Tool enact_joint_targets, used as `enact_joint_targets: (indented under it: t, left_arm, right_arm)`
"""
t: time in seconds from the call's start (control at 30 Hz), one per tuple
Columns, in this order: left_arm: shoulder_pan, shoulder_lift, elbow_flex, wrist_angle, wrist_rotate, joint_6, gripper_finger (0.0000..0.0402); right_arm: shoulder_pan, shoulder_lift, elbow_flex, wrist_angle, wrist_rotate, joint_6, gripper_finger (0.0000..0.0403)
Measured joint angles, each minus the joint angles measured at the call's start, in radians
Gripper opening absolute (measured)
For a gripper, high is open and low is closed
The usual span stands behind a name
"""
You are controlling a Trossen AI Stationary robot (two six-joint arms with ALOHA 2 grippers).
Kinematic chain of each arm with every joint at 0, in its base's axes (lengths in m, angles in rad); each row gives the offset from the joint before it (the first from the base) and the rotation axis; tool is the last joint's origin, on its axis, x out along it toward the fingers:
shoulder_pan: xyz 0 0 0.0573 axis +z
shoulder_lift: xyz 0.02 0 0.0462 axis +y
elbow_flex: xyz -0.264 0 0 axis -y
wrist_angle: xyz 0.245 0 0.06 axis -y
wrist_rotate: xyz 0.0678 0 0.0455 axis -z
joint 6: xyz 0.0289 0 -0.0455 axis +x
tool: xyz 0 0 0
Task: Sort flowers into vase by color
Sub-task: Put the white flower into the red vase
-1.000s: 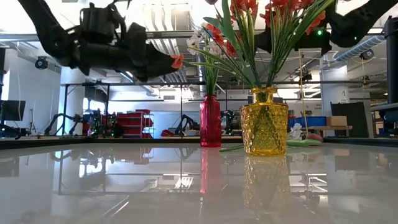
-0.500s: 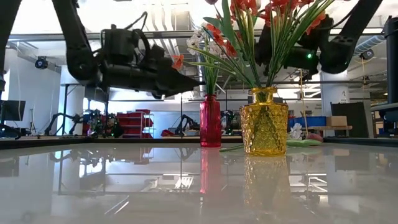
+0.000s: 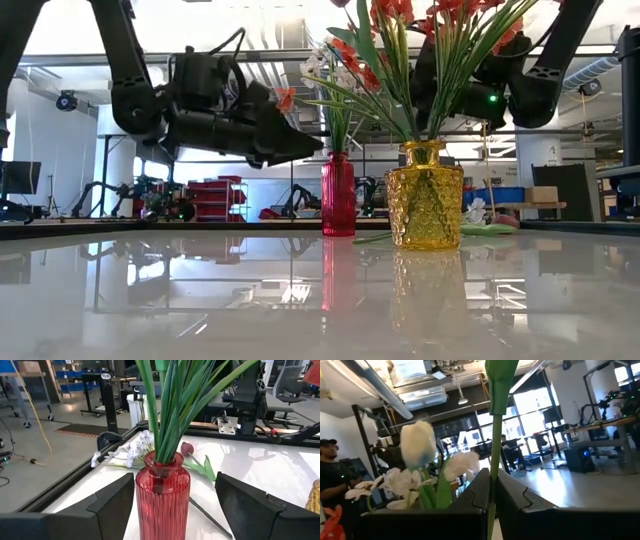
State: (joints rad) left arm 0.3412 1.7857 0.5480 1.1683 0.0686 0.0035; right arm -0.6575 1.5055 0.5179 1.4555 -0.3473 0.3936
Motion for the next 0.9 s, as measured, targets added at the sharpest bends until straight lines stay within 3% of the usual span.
enact_joint_targets:
  t: [0.63, 0.9]
  left_arm:
    - [0.000, 0.248, 0.084, 0.154, -0.034, -0.058, 0.0264]
    - [0.000, 0.278, 0.099, 0.179, -0.034, -0.060, 0.0264]
  right_arm:
    - [0.001, 0.001, 0.000, -0.032, 0.004, -0.010, 0.0012]
    - [0.010, 0.002, 0.005, -0.030, 0.006, -0.011, 0.0012]
